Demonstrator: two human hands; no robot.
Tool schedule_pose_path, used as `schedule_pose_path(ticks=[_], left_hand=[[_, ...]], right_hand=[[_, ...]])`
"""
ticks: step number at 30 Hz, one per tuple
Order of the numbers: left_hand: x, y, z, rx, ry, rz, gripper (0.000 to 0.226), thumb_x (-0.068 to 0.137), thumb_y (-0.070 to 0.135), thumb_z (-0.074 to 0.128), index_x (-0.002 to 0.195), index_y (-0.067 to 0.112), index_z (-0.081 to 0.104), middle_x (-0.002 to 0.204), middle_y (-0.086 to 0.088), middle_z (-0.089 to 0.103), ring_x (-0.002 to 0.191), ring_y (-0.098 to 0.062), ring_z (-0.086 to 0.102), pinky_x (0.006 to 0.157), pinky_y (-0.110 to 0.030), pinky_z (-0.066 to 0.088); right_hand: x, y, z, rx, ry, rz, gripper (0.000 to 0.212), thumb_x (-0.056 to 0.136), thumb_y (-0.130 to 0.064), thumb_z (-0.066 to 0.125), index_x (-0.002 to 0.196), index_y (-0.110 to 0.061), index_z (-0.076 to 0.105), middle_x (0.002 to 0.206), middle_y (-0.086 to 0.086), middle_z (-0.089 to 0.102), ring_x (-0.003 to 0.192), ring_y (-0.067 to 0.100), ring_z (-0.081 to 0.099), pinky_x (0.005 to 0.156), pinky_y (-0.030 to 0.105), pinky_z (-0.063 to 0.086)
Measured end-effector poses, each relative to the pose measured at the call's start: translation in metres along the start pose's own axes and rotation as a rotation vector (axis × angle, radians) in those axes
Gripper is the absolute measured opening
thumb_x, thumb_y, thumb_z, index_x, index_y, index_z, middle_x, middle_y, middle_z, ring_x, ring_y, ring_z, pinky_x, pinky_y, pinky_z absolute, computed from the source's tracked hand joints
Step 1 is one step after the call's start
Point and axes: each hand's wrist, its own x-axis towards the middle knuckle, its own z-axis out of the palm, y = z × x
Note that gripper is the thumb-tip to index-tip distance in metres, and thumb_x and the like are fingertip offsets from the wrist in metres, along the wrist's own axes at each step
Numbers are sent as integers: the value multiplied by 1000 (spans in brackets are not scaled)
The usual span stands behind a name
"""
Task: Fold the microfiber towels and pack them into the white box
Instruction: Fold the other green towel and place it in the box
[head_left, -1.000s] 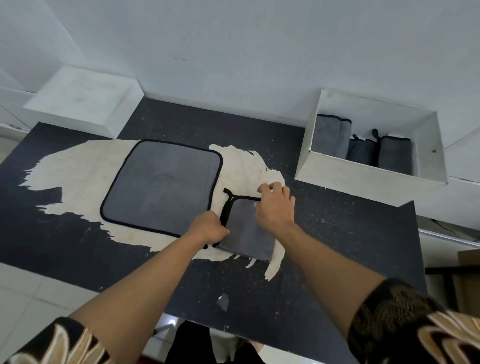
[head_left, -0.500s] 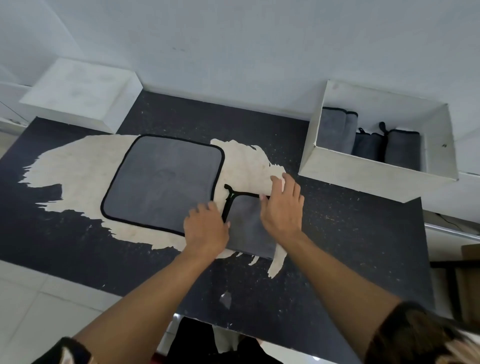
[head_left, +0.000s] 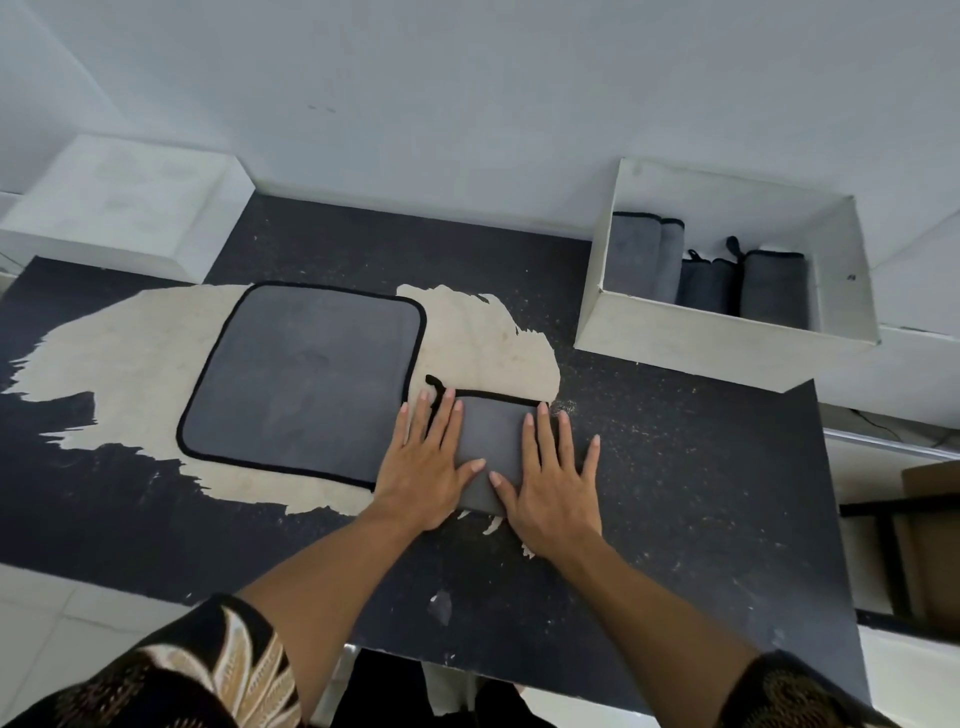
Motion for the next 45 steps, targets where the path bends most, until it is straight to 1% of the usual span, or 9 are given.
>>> schedule_pose_path(ticks=[6,13,16,18,22,30,35,40,45], left_hand=[[-7,1,-14,34,58,48,74,97,62,5,153,19,-19,159,-15,-25,147,-37,-22,121,-53,-1],[-25,-7,-19,140,-69,70,70,101,56,12,155,19,-12,161,-14,-18,148,-38,-15,121,-52,1],[-28,-4,-30,57,-34,6,66,102,47,30,157,19,10,162,-15,7,146,-38,13,119,-47,19],[-31,1,-33,-39,18,-77,61,99,39,43,154,20,24,146,-12,32,126,-30,39,104,-39,37],[-37,14,-33,-315,-124,-200,75,94,24,59,156,26,17,127,-11,29,98,-25,48,87,-36,49],[-45,26,-44,-512,-225,-209,68,94,26,59,153,27,24,132,-9,29,108,-26,52,96,-31,47],[-33,44,-53,-194,-4,-77,48,86,28,65,129,20,46,131,-8,36,109,-24,44,89,-31,42],[12,61,-78,-423,-75,-50,37,95,28,56,129,14,50,126,-8,52,111,-26,56,88,-36,48],[62,73,-92,-447,-207,-93,34,94,35,55,105,4,66,106,-15,69,96,-30,65,68,-30,44]], right_hand=[[5,-15,-15,31,-37,7,74,97,-61,3,154,-16,-12,161,9,-22,146,31,-25,115,63,-10],[-7,-13,-19,-15,-204,-61,72,99,-59,14,151,-27,-24,156,7,-35,145,33,-27,112,67,-10],[-9,-16,-34,81,-152,10,81,98,-55,36,156,-21,-10,162,10,-19,149,35,-13,116,62,-2],[-13,-20,-43,211,-28,169,81,92,-48,56,153,-18,13,159,14,15,144,36,21,114,54,22],[-17,-24,-52,545,-26,472,58,83,-36,72,123,-16,34,126,11,51,113,33,56,89,43,46],[-22,-7,-66,762,-254,680,22,82,-21,58,101,-10,60,106,8,67,90,24,64,73,31,52],[-29,5,-66,743,-256,706,26,84,-24,58,106,-10,60,103,7,66,92,24,65,71,31,50],[-27,2,-62,726,-255,736,16,86,-26,63,95,-14,56,104,7,67,93,23,64,70,30,48],[-27,-2,-53,694,-184,739,29,88,-23,56,114,-11,58,112,9,65,102,28,63,71,30,44]])
